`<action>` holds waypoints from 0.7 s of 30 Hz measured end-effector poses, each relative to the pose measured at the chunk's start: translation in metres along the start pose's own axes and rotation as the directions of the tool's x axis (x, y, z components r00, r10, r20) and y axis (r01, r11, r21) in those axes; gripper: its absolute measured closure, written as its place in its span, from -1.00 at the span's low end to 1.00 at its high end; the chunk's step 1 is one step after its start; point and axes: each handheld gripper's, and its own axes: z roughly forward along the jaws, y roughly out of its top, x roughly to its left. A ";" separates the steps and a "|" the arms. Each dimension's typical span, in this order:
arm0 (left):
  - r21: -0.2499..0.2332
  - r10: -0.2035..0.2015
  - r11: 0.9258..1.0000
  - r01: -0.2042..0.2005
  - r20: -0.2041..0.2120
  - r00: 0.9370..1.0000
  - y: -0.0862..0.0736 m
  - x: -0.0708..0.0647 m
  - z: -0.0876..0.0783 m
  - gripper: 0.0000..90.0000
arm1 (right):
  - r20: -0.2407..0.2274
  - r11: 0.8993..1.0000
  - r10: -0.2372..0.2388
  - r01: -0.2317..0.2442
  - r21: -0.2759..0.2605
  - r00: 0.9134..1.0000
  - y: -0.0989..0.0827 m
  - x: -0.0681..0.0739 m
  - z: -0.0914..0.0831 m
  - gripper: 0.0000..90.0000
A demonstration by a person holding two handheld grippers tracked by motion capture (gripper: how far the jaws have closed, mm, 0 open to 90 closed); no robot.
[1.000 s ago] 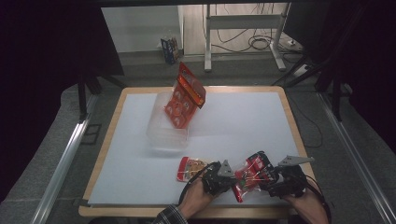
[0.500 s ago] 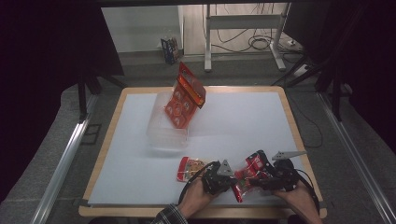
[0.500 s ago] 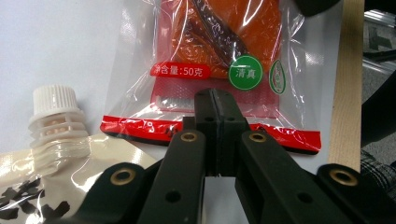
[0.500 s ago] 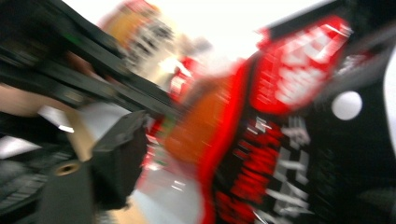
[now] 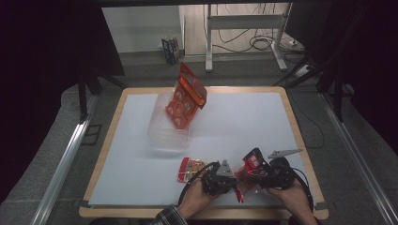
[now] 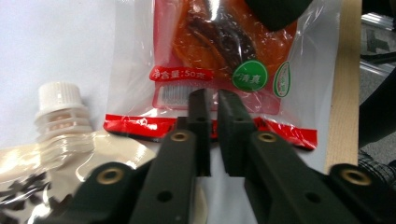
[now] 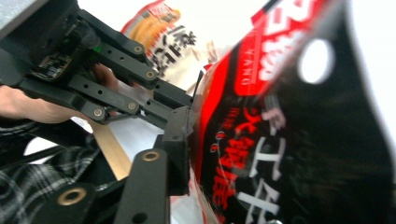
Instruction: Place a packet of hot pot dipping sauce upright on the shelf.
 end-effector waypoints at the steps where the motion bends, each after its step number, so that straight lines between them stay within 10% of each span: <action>1: -0.013 0.000 1.000 0.000 -0.002 1.000 0.000 0.000 -0.002 0.75 | -0.006 1.000 -0.003 0.003 -0.009 1.000 0.001 0.001 -0.001 0.49; 8: -0.033 0.014 0.999 -0.015 -0.042 0.999 -0.003 -0.004 -0.019 0.12 | 0.058 0.994 -0.102 0.103 -0.023 0.993 0.011 0.018 -0.009 0.52; 21: -0.059 0.024 0.998 -0.029 -0.074 0.997 -0.023 -0.006 -0.052 -0.40 | 0.093 0.986 -0.152 0.157 -0.054 0.984 0.030 0.021 -0.017 0.52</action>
